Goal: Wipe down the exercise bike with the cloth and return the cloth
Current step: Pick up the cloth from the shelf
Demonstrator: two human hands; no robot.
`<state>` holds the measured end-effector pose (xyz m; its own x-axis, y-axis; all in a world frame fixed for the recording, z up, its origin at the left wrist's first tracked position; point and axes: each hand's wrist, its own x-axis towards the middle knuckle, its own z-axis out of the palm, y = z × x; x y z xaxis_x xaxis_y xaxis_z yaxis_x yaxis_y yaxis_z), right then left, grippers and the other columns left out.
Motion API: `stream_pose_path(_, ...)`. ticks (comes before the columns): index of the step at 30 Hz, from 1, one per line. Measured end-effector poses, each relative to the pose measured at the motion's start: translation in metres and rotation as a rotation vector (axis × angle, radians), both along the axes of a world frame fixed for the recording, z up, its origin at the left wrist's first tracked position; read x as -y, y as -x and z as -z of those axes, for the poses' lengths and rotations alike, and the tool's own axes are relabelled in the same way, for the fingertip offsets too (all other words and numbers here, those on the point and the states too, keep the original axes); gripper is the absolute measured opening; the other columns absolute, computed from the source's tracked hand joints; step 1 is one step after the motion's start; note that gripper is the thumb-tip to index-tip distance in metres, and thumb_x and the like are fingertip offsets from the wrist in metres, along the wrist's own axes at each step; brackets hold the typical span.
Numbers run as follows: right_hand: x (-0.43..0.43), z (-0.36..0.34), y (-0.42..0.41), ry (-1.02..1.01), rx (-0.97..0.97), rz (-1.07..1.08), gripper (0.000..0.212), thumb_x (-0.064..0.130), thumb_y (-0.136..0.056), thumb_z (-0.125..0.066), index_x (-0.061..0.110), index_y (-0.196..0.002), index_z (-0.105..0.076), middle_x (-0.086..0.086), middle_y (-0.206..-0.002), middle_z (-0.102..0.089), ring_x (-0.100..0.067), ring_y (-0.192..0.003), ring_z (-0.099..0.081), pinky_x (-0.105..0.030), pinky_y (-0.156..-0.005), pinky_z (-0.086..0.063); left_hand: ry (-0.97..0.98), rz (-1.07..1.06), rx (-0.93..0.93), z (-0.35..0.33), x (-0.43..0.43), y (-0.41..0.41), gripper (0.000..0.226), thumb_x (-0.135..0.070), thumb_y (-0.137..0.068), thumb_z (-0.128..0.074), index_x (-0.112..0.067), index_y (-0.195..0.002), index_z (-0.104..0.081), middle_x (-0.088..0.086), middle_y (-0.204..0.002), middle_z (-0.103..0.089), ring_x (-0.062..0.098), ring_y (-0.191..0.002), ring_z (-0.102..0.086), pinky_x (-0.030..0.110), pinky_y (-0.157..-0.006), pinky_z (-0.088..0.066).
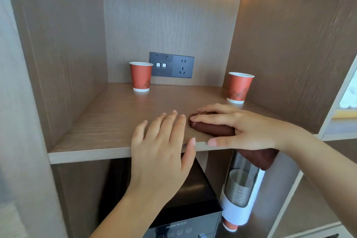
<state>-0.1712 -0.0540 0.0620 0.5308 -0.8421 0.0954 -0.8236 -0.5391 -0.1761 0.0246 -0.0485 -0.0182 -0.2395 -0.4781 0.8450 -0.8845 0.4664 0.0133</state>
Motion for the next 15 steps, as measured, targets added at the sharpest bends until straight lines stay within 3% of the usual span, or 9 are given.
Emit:
stream_pose_path(8,-0.012,0.015,0.016,0.307,0.087,-0.125,0.047,0.025,-0.083,-0.064,0.043,-0.125,-0.050,0.005,-0.110,-0.052,-0.023,-0.098,-0.049,-0.041,-0.090,-0.042,-0.084,0.020,-0.034,0.004,-0.024,0.017,0.043,-0.034,-0.087,-0.039,-0.010,-0.114,-0.061,0.007,-0.120,-0.062,0.023,-0.114,-0.055,0.039,-0.094,-0.039)
stream_pose_path(15,-0.024,0.033,0.017,0.552,0.187,-0.211,0.040,0.024,-0.079,-0.058,0.033,-0.118,-0.060,0.002,-0.102,-0.060,-0.025,-0.084,-0.052,-0.035,-0.076,-0.047,-0.109,-0.121,-0.084,0.010,-0.065,0.020,0.042,-0.032,-0.087,-0.040,-0.010,-0.117,-0.059,0.008,-0.122,-0.060,0.022,-0.118,-0.052,0.033,-0.103,-0.027)
